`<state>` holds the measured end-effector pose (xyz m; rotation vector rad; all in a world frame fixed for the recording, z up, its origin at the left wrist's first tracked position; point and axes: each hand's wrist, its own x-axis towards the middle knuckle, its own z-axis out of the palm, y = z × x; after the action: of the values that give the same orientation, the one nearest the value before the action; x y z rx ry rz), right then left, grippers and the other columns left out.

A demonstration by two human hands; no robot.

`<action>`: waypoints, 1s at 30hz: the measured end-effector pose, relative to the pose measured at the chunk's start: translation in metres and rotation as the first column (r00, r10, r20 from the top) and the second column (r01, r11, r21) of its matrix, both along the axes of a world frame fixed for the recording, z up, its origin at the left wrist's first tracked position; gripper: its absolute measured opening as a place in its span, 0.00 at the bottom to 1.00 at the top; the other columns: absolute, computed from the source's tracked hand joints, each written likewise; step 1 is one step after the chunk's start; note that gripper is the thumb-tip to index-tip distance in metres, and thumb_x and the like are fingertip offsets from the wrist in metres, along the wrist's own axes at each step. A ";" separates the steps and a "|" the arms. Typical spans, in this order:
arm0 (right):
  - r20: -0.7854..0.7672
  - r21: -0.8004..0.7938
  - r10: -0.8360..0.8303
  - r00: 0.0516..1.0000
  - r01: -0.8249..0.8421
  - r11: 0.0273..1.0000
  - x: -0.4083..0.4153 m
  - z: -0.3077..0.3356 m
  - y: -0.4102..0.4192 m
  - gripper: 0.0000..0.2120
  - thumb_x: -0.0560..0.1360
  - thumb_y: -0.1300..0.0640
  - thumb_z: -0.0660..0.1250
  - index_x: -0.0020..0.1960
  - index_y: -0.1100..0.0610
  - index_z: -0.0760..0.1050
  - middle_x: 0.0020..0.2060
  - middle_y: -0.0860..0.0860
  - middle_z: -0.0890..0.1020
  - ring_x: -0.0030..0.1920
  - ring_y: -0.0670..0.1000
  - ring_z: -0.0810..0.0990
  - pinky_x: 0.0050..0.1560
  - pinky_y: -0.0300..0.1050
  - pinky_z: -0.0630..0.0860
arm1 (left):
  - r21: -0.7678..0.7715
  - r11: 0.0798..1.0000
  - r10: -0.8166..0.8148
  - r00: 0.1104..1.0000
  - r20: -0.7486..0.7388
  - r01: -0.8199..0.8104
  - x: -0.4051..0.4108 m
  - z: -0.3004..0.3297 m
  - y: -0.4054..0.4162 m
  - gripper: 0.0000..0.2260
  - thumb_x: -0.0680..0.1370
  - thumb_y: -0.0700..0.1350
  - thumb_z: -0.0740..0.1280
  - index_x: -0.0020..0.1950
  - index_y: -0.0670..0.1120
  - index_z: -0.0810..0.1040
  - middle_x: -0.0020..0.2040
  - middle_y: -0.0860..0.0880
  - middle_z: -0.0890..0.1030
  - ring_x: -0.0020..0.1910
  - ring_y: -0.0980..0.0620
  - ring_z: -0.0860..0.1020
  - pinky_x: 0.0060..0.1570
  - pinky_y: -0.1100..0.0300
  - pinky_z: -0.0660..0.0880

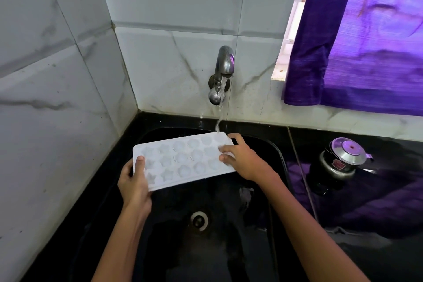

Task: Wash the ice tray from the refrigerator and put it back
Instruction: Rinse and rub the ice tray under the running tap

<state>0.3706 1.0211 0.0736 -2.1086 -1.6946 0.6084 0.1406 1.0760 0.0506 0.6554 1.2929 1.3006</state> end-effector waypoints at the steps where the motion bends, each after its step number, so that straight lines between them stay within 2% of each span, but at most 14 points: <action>1: -0.013 0.001 -0.007 1.000 0.007 1.000 0.001 0.000 0.000 0.14 0.79 0.51 0.62 0.60 0.56 0.77 0.72 0.50 0.59 0.60 0.56 0.74 0.53 0.44 0.73 | 0.002 1.000 -0.004 1.000 -0.002 0.004 0.000 0.000 0.001 0.14 0.78 0.47 0.65 0.62 0.44 0.74 0.50 0.47 0.79 0.40 0.54 0.78 0.34 0.59 0.74; 3: -0.067 0.026 -0.034 0.997 0.035 0.999 0.003 0.001 -0.001 0.11 0.77 0.53 0.65 0.56 0.58 0.79 0.70 0.49 0.64 0.59 0.51 0.73 0.47 0.34 0.69 | -0.002 1.000 -0.006 1.000 -0.001 0.006 -0.002 -0.001 0.001 0.14 0.78 0.47 0.66 0.62 0.44 0.75 0.49 0.48 0.79 0.40 0.54 0.78 0.35 0.58 0.75; 4: -0.099 0.039 -0.046 0.994 0.050 0.998 0.003 0.002 -0.002 0.10 0.76 0.54 0.67 0.52 0.59 0.80 0.69 0.48 0.66 0.61 0.49 0.71 0.49 0.33 0.67 | -0.009 1.000 -0.005 1.000 0.003 0.005 -0.003 -0.002 0.001 0.13 0.78 0.47 0.66 0.61 0.44 0.75 0.49 0.47 0.79 0.40 0.53 0.78 0.35 0.58 0.75; 6: -0.090 0.030 -0.048 0.995 0.051 0.998 0.005 0.001 -0.002 0.09 0.75 0.53 0.68 0.50 0.58 0.81 0.70 0.49 0.65 0.66 0.52 0.68 0.57 0.40 0.65 | -0.025 1.000 -0.007 1.000 0.012 0.007 -0.004 -0.004 -0.001 0.13 0.78 0.47 0.66 0.61 0.45 0.75 0.50 0.47 0.79 0.41 0.53 0.78 0.36 0.57 0.75; 8: -0.083 -0.011 -0.018 0.996 0.017 1.000 0.002 0.001 -0.002 0.13 0.77 0.55 0.66 0.60 0.57 0.78 0.68 0.50 0.66 0.66 0.55 0.69 0.58 0.43 0.68 | -0.032 0.999 -0.007 1.000 0.016 0.008 -0.005 -0.006 -0.002 0.13 0.78 0.47 0.66 0.61 0.45 0.75 0.49 0.48 0.79 0.41 0.52 0.78 0.36 0.57 0.75; 10: -0.100 -0.053 -0.009 0.995 0.004 0.999 -0.001 0.002 -0.002 0.18 0.78 0.60 0.64 0.68 0.59 0.71 0.64 0.50 0.70 0.63 0.57 0.73 0.54 0.43 0.72 | -0.033 0.999 -0.006 1.000 0.012 0.007 -0.006 -0.006 -0.003 0.14 0.78 0.48 0.66 0.62 0.45 0.75 0.50 0.48 0.79 0.42 0.52 0.78 0.36 0.57 0.75; 13: -0.010 -0.063 -0.010 1.000 0.009 0.998 -0.003 0.000 0.000 0.17 0.78 0.61 0.63 0.67 0.59 0.71 0.67 0.52 0.67 0.60 0.57 0.75 0.55 0.44 0.73 | -0.028 0.999 -0.014 1.000 0.004 0.014 -0.006 -0.006 -0.004 0.14 0.78 0.48 0.65 0.63 0.45 0.75 0.50 0.48 0.79 0.42 0.53 0.79 0.34 0.58 0.75; 15: 0.045 -0.049 -0.013 0.999 0.015 0.999 -0.004 -0.002 0.000 0.13 0.77 0.59 0.64 0.61 0.57 0.75 0.66 0.53 0.69 0.58 0.58 0.76 0.55 0.49 0.76 | -0.021 1.000 -0.013 1.000 -0.002 0.013 -0.006 -0.005 -0.005 0.13 0.78 0.48 0.65 0.61 0.45 0.75 0.47 0.50 0.79 0.41 0.53 0.79 0.33 0.59 0.74; 17: 0.120 -0.048 -0.019 0.993 0.025 0.999 -0.003 -0.004 0.001 0.11 0.77 0.57 0.65 0.58 0.57 0.77 0.68 0.54 0.68 0.59 0.57 0.74 0.57 0.50 0.74 | -0.019 1.000 -0.010 1.000 -0.001 0.010 -0.006 -0.004 -0.006 0.12 0.78 0.47 0.65 0.61 0.46 0.75 0.46 0.50 0.79 0.41 0.54 0.79 0.33 0.59 0.74; 21: 0.214 -0.043 -0.072 0.974 0.083 0.996 -0.007 -0.002 0.000 0.16 0.77 0.60 0.64 0.64 0.58 0.73 0.68 0.53 0.71 0.59 0.55 0.75 0.56 0.48 0.75 | -0.019 1.000 0.003 1.000 0.020 -0.003 -0.004 -0.005 -0.007 0.11 0.79 0.47 0.65 0.60 0.47 0.75 0.45 0.51 0.79 0.41 0.53 0.79 0.34 0.59 0.74; 25: 0.381 -0.029 -0.007 0.924 0.020 0.999 -0.013 0.001 -0.005 0.22 0.75 0.65 0.65 0.66 0.48 0.71 0.76 0.51 0.55 0.57 0.56 0.76 0.45 0.45 0.74 | -0.023 1.000 0.009 0.999 0.038 -0.008 -0.001 -0.005 -0.007 0.10 0.79 0.47 0.64 0.60 0.48 0.75 0.45 0.51 0.79 0.42 0.53 0.79 0.34 0.57 0.75; 28: 0.407 0.021 -0.042 0.913 0.037 0.999 -0.014 0.009 -0.007 0.14 0.75 0.60 0.67 0.59 0.49 0.78 0.75 0.49 0.58 0.59 0.53 0.73 0.45 0.44 0.74 | -0.011 1.000 0.009 1.000 0.026 -0.009 -0.001 -0.006 -0.008 0.09 0.79 0.47 0.64 0.58 0.49 0.74 0.46 0.51 0.79 0.41 0.54 0.79 0.31 0.61 0.75; 30: 0.415 0.067 -0.059 0.908 0.035 0.997 -0.012 0.010 -0.008 0.09 0.75 0.59 0.68 0.54 0.51 0.80 0.75 0.48 0.58 0.63 0.52 0.71 0.47 0.45 0.75 | -0.016 1.000 0.014 0.999 0.032 -0.014 -0.001 -0.007 -0.008 0.10 0.79 0.47 0.64 0.59 0.48 0.74 0.48 0.49 0.79 0.42 0.53 0.79 0.33 0.60 0.75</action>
<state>0.3585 1.0133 0.0840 -2.3512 -1.8390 0.0873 0.1399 1.0677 0.0441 0.6131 1.2819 1.3065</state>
